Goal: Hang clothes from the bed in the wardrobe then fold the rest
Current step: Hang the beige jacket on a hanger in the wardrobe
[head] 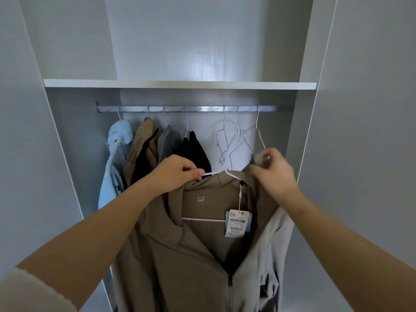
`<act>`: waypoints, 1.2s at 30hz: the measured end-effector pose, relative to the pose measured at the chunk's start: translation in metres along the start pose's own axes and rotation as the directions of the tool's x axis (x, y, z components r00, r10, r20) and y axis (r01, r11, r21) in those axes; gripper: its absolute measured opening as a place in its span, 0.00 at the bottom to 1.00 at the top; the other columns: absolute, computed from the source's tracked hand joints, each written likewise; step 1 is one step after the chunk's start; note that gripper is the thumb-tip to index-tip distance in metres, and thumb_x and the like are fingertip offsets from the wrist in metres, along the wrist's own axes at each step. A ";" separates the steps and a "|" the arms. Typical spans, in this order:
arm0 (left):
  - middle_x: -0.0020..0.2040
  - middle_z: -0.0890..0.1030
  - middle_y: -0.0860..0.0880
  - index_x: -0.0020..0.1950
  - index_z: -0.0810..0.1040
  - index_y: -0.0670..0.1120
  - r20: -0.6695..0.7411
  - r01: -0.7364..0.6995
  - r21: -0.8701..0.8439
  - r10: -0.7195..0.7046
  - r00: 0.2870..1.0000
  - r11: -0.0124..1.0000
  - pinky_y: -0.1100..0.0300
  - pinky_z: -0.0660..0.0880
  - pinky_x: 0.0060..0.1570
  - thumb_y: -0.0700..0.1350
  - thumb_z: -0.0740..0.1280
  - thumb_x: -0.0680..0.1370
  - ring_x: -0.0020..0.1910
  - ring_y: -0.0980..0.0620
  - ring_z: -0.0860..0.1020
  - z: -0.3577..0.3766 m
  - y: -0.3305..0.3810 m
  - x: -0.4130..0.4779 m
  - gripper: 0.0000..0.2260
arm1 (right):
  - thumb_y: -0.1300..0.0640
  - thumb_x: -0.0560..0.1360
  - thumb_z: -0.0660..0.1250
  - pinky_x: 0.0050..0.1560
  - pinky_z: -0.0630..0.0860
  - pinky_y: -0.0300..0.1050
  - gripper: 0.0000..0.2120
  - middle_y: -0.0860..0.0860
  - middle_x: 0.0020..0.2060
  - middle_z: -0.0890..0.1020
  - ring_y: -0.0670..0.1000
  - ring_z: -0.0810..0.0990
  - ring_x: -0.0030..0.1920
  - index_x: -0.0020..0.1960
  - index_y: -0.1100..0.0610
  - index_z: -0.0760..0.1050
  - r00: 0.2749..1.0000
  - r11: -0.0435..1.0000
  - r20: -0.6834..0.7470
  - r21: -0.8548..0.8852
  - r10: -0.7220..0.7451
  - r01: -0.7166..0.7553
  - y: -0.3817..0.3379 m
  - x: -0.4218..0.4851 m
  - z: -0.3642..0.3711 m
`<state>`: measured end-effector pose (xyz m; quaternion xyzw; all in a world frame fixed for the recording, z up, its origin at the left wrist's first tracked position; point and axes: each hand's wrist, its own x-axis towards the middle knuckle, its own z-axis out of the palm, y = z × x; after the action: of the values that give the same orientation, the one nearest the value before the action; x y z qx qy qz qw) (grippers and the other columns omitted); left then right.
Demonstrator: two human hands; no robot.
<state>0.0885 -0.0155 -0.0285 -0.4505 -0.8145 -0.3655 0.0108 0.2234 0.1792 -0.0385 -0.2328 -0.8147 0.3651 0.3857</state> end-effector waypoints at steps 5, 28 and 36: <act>0.41 0.81 0.60 0.45 0.80 0.54 0.057 -0.013 -0.198 0.024 0.998 0.980 0.77 0.71 0.42 0.42 0.68 0.76 0.39 0.69 0.78 0.008 0.005 0.000 0.06 | 0.37 0.72 0.62 0.56 0.66 0.48 0.15 0.44 0.47 0.71 0.47 0.69 0.50 0.48 0.48 0.69 0.942 0.916 0.307 -0.323 -0.137 0.239 -0.006 -0.011 0.013; 0.39 0.78 0.54 0.54 0.80 0.41 0.094 0.271 -0.316 -0.254 0.963 0.909 0.78 0.71 0.34 0.35 0.68 0.74 0.39 0.61 0.75 0.026 0.005 0.009 0.09 | 0.55 0.76 0.65 0.34 0.65 0.40 0.18 0.54 0.28 0.71 0.48 0.68 0.31 0.33 0.66 0.73 0.819 1.000 0.574 -0.019 0.008 0.004 0.011 -0.029 0.018; 0.69 0.70 0.51 0.70 0.69 0.47 0.445 0.174 0.087 -0.194 0.874 0.981 0.66 0.59 0.64 0.48 0.55 0.82 0.67 0.54 0.67 0.040 0.011 0.015 0.17 | 0.55 0.75 0.65 0.44 0.70 0.45 0.17 0.58 0.37 0.75 0.53 0.73 0.39 0.48 0.73 0.76 0.816 0.975 0.565 0.084 0.124 -0.206 0.017 -0.032 0.020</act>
<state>0.1003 0.0234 -0.0461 -0.4431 -0.8416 -0.2323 -0.2035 0.2280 0.1601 -0.0746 -0.1582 -0.8402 0.5059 0.1142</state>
